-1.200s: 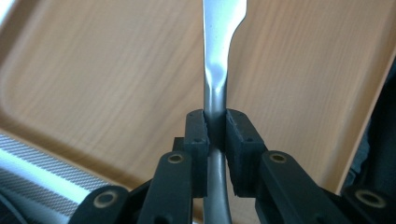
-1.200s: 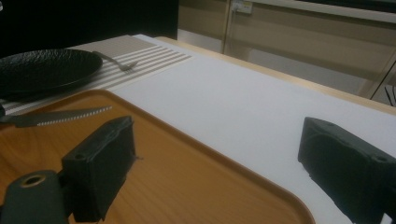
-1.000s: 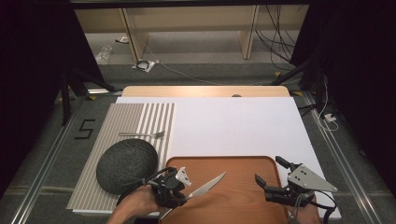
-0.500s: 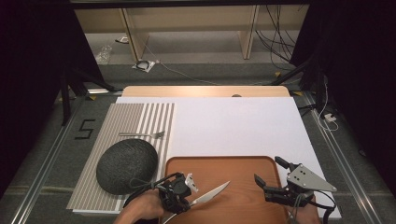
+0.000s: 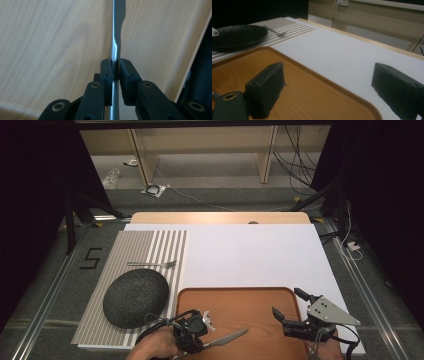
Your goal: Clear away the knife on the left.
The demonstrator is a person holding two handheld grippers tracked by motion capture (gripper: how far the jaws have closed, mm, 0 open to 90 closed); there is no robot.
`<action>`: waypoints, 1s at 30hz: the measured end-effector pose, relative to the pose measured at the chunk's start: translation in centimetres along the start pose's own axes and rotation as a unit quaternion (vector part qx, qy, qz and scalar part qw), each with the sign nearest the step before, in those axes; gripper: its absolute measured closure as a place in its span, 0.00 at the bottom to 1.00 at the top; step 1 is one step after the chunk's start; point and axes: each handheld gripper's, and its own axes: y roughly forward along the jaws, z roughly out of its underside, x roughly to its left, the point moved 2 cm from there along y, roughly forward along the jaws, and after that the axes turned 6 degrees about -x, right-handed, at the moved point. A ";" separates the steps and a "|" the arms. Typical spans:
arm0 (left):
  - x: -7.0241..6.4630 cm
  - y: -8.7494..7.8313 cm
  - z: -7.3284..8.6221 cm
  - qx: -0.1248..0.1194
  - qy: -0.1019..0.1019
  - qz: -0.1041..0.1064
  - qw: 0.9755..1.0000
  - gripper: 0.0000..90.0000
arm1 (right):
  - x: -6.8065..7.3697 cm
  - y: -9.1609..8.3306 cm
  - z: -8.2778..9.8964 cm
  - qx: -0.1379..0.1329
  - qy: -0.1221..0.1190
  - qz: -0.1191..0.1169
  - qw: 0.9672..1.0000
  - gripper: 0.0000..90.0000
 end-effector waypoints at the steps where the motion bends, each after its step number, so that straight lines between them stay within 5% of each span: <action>1: 0.0 -0.2 0.0 -0.004 0.000 0.000 1.000 0.91 | 0.0 0.0 0.0 0.000 0.000 0.000 1.000 0.13; 11: 0.1 -0.3 0.1 -0.007 0.001 -0.007 1.000 0.84 | 0.0 0.1 0.0 0.003 -0.003 -0.003 1.000 0.13; 18: -0.3 -1.1 -0.5 -0.051 0.016 -0.017 0.998 0.73 | 0.0 0.0 0.0 0.003 -0.004 -0.004 1.000 0.13; 24: -0.9 -1.3 -1.0 -0.087 0.041 -0.029 0.995 0.81 | 0.1 0.1 0.0 0.002 -0.004 -0.003 1.000 0.13; 30: -1.4 -0.5 -1.1 -0.090 0.054 -0.030 0.994 0.95 | 0.1 0.1 0.0 0.002 -0.005 -0.005 1.000 0.13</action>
